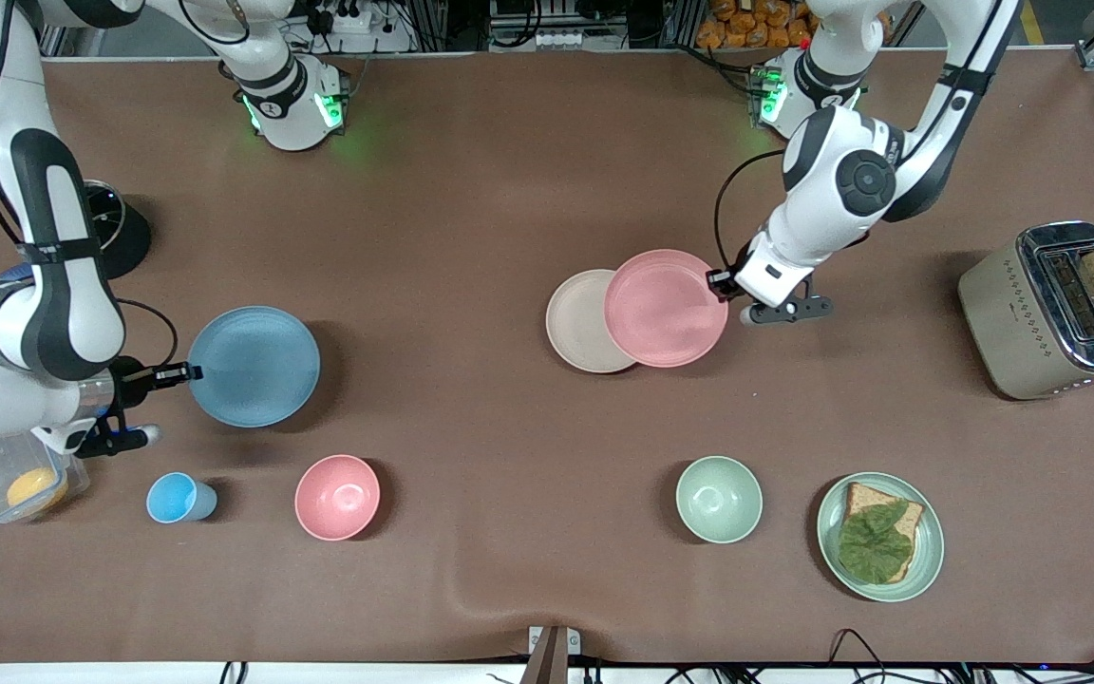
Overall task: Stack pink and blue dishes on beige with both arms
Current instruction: 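Lower the pink plate onto the beige plate while the right gripper lifts the blue plate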
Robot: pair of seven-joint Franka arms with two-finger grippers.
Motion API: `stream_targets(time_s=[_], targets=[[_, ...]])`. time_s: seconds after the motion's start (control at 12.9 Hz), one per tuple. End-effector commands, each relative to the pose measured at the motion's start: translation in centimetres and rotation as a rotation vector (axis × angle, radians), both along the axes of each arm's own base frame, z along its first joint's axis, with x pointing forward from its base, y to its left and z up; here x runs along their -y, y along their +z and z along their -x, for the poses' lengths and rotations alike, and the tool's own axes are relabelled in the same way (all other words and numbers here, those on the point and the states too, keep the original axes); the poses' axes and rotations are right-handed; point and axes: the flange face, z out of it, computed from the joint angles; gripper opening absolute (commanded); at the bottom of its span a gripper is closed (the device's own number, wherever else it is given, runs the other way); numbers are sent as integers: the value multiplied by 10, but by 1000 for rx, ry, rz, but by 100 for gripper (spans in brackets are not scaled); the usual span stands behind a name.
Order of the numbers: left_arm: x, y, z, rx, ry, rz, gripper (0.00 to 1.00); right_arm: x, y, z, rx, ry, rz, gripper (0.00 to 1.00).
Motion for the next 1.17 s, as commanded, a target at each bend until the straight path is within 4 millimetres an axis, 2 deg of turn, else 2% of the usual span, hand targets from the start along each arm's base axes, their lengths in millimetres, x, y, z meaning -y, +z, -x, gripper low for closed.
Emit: stream_targets(time_s=[0.0,0.23,0.39,0.62,0.78,1.01,1.09], targets=[[16,-16,5,-3,12,40,0,-27,18,2,-62,-65,-49,0],[36,-32,11,-5,14,67,0,-60,38,6,-109,-119,-60,0],[49,-42,18,-8,18,82,0,-89,50,8,-133,-160,-55,0],[59,-53,25,-19,11,93,0,-121,65,11,-145,-197,-27,0],[67,-63,30,-22,5,100,0,-133,69,12,-148,-210,-29,0],[68,-75,30,-20,4,109,0,-137,71,12,-151,-214,-43,0],[68,-76,30,-20,4,109,0,-145,72,13,-149,-204,-42,0]])
